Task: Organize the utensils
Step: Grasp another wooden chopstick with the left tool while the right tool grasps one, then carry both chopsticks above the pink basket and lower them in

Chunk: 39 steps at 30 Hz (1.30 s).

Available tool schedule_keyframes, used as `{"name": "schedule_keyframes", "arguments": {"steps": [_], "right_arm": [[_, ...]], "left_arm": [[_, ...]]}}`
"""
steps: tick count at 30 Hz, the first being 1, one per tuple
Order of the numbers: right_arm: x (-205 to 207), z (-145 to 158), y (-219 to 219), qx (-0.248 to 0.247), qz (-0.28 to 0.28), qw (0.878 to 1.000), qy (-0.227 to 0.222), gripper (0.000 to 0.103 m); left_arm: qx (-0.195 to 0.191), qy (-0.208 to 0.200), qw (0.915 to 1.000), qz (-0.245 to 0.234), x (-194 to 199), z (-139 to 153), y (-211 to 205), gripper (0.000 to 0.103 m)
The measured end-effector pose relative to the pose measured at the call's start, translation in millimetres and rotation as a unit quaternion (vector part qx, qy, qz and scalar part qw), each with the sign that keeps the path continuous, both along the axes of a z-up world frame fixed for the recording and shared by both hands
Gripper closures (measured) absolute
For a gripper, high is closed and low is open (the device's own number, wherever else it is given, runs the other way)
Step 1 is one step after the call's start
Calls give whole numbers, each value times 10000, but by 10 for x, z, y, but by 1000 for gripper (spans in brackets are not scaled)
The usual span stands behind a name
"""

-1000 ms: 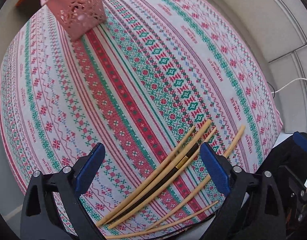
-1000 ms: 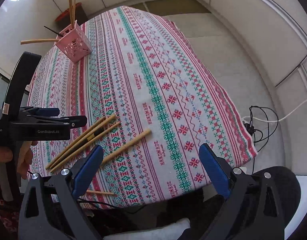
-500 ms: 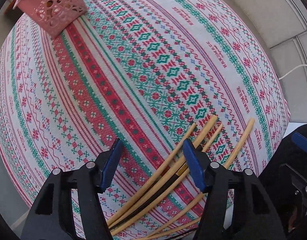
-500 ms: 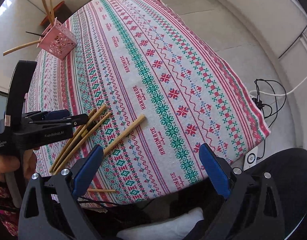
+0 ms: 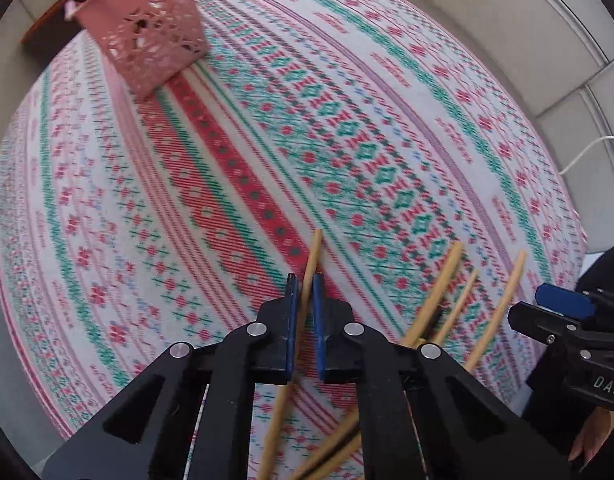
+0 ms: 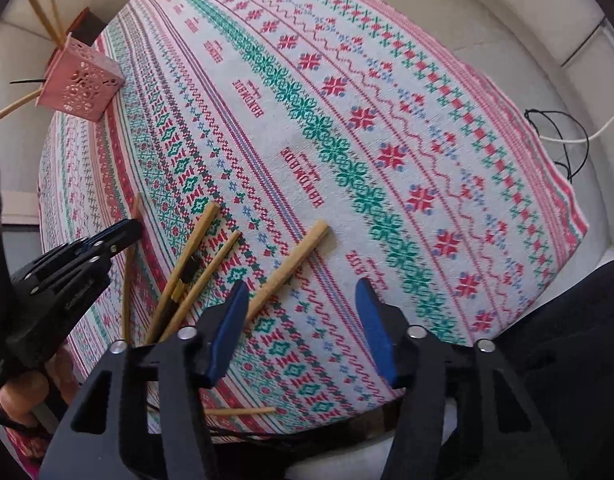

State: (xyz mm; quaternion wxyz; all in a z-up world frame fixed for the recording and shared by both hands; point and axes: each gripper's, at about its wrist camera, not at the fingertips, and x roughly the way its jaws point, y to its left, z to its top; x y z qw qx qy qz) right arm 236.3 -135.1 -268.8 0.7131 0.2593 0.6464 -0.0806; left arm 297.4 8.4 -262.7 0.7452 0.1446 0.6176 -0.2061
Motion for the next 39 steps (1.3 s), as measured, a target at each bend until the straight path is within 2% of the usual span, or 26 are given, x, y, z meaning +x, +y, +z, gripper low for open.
{"name": "schedule_keyframes", "arguments": {"steps": [5,7,9,10,12,14,17,19,22,25,30,36,39], "right_arm": [[79,-78,104,-6,-351,9993,116,51],[124,-107,128,-26,-550,9984,137,55],[195,-132,173,-189,-685,9974,155,76],[232,-134,205,-321,-727,9967,155,83],[352,-143,318,-547,-710,9959,109,88],[453,-150,427,-652,-643,9958,-12,91],[557,-146,472,-520,-504,9969,-316,93],[689,-112,514,-172,-405,9976,-535,94],[812,158,452,-266,-268,9933,-1097,94],[860,580,463,-649,113,9803,-1864,95],[784,1280,441,-1110,468,9447,-3051,95],[615,1961,288,-1244,737,9117,-3846,95],[693,2291,292,-1232,841,8983,-4133,95]], "left_arm": [[-279,-327,9990,77,-32,305,185,97],[-345,-472,9983,77,-46,414,189,97],[-391,-578,9975,107,-45,498,198,97],[-383,-643,9971,132,-43,539,206,97],[-411,-755,9961,182,-98,648,295,97],[-474,-872,9948,240,-92,734,350,97],[-656,-1141,9907,354,-198,891,396,97],[-877,-1418,9849,474,-228,1061,447,97],[-1281,-1749,9734,740,-265,1281,549,98],[-1578,-2039,9613,969,-313,1468,623,98],[-2015,-2425,9401,1294,-369,1779,743,98],[-2303,-2718,9240,1387,-368,2218,696,98],[-2403,-2958,9139,1398,-324,2505,677,98]]}}
